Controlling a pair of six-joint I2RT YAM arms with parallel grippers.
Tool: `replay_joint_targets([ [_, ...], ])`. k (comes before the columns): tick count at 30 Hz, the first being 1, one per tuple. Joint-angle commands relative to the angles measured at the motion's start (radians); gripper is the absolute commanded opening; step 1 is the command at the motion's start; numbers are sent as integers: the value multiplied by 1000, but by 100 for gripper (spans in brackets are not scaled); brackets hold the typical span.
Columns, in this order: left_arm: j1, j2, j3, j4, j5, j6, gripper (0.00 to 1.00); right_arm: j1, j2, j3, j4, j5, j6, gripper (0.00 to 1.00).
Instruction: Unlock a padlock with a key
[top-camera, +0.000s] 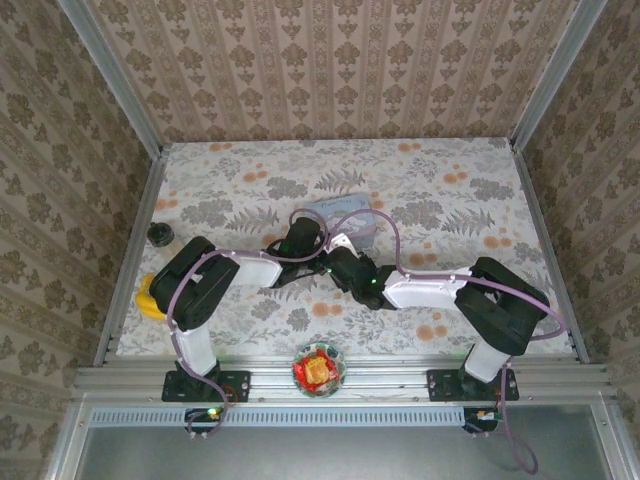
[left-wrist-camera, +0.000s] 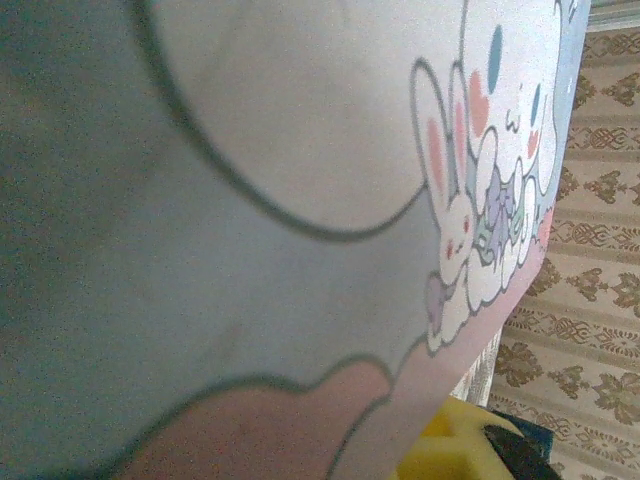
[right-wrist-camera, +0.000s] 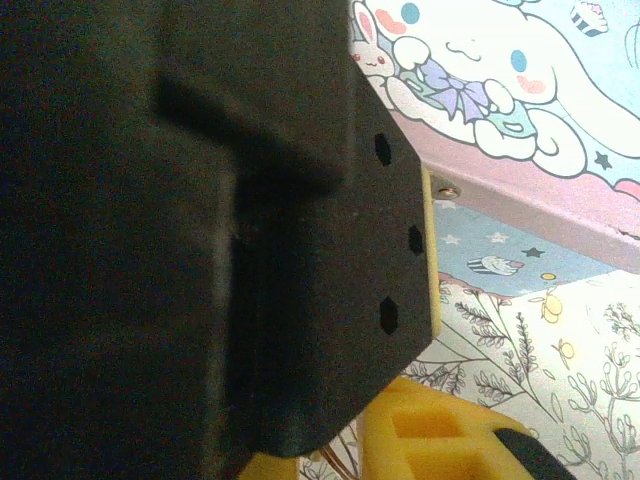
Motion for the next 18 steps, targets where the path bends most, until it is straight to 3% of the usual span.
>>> replay_joint_targets([
  [1, -26, 11, 6, -86, 142, -24, 0, -74, 25, -34, 61, 20, -5, 12],
  [6, -29, 13, 14, -87, 147, -14, 0, -133, -22, -58, 90, -143, -5, 0],
  [18, -33, 13, 12, -68, 145, -10, 0, -370, -83, -64, 74, -607, 165, 0],
])
